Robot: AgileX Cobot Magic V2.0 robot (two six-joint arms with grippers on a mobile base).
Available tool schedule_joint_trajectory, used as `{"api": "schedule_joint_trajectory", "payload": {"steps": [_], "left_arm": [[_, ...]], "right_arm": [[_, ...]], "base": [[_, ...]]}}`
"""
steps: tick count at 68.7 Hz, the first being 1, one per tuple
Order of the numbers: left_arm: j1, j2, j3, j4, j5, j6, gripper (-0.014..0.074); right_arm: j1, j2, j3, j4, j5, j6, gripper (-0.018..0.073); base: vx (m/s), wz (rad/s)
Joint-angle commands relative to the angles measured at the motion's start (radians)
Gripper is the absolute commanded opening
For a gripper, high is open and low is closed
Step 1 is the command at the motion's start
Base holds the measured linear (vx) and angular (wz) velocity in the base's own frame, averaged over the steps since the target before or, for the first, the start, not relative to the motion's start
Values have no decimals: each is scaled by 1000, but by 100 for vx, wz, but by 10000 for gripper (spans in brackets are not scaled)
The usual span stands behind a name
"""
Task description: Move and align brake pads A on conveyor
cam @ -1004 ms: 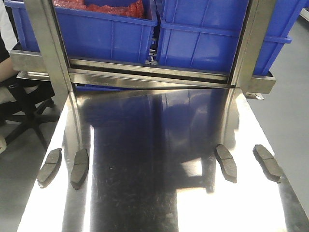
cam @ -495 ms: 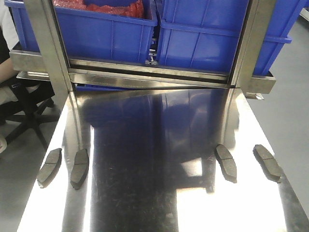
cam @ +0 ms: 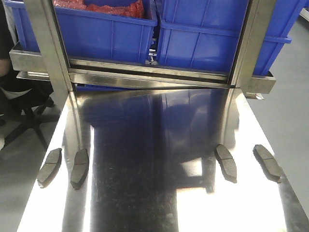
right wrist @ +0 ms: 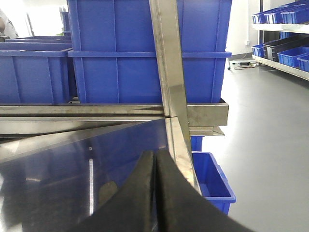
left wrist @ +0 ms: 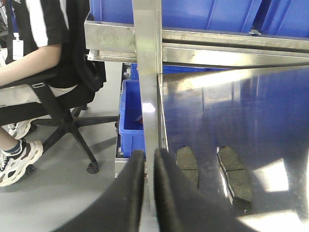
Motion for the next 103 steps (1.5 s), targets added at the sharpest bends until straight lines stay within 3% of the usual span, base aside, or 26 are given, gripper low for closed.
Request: {"api": "schedule_joint_trajectory", "payload": {"steps": [1,15,22,37,44,57,68,80,86,95,103], "left_arm": [[3,14,-37,-4,-70,0,188],[3,15,-37,-4,-65,0,618],[3,15,-37,-4,-66,0,735],[3,23,-37,-44,-65,0,687],[3,78,-54,-70,-50,64,648],[2,294,-160,-199,-6,162,583],[-2,507,-242,-247,-7,195,582],[-68,705,-342,-246,-6,184,582],[-96,809,-398,-225,18,140,582],[-109,980,-506,-147,148,37,582],[-109,1106,-605,-94,253,0,582]], "right_arm": [[-7,-15,21,-3,-76,-3,-8],[-7,-15,21,-3,-76,-3,-8],[-7,-15,21,-3,-76,-3,-8],[-7,-15,21,-3,-76,-3,-8],[-7,-15,21,-3,-76,-3,-8],[-7,-15,21,-3,-76,-3,-8],[-7,-15,21,-3,-76,-3,-8],[-7,-15,21,-3,-76,-3,-8],[-7,-15,21,-3,-76,-3,-8],[-7,-15,21,-3,-76,-3,-8],[-7,-15,21,-3,-76,-3,-8]], "base": [[0,0],[0,0],[0,0],[0,0],[0,0],[0,0],[0,0],[0,0],[0,0],[0,0],[0,0]]}}
